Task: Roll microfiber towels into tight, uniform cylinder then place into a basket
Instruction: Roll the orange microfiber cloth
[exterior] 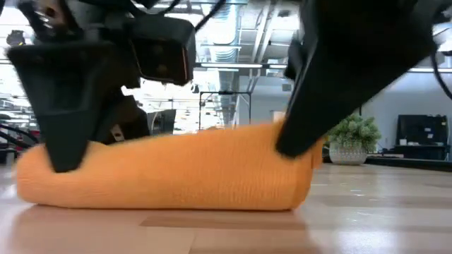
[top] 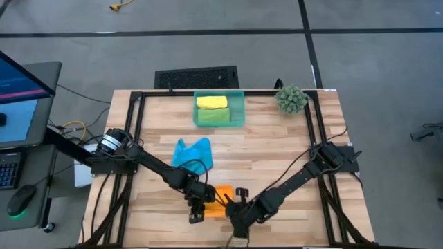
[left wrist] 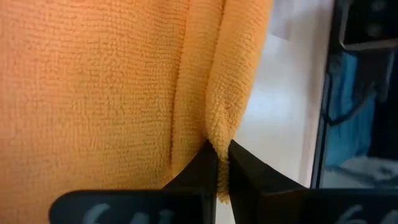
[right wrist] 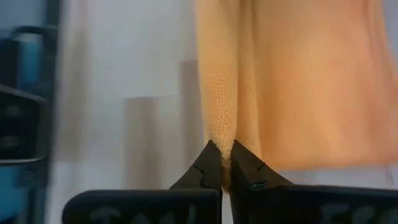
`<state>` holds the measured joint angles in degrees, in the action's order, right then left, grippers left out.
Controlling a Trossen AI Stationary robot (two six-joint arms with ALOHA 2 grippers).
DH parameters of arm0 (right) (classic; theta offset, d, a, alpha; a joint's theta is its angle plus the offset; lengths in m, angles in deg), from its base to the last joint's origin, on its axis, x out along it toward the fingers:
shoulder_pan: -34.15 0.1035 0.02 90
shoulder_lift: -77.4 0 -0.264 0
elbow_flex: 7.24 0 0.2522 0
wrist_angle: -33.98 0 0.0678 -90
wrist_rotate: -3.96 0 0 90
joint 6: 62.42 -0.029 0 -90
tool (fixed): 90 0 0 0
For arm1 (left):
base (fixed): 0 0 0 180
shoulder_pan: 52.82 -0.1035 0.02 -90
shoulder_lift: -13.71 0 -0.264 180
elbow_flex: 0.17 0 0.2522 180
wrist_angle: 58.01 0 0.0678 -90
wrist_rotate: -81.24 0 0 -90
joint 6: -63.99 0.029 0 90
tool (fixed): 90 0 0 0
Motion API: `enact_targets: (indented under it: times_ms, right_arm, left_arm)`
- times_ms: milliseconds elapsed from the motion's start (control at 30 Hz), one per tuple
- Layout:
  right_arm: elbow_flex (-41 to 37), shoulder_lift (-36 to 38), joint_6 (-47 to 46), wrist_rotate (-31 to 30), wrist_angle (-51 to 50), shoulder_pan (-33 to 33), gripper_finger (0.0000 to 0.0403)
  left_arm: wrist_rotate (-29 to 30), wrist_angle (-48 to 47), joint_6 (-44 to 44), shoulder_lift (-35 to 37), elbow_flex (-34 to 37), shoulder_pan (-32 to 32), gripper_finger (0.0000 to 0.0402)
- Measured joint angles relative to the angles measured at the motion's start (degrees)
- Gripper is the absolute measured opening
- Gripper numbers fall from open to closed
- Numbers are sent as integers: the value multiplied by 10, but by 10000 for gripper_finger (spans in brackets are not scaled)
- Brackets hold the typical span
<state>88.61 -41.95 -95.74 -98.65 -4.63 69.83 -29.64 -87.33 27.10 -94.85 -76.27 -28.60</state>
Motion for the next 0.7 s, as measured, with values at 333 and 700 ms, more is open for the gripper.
enact_targets:
  times_ms: [333, 700]
  right_arm:
    - [-54, 3, -68, 49, 29, -42, 19]
    - [-55, 3, -123, 54, 38, -50, 19]
  left_arm:
    - [-31, -8, -33, 0, 0, -30, 11]
    - [17, -19, -33, 2, 0, -30, 24]
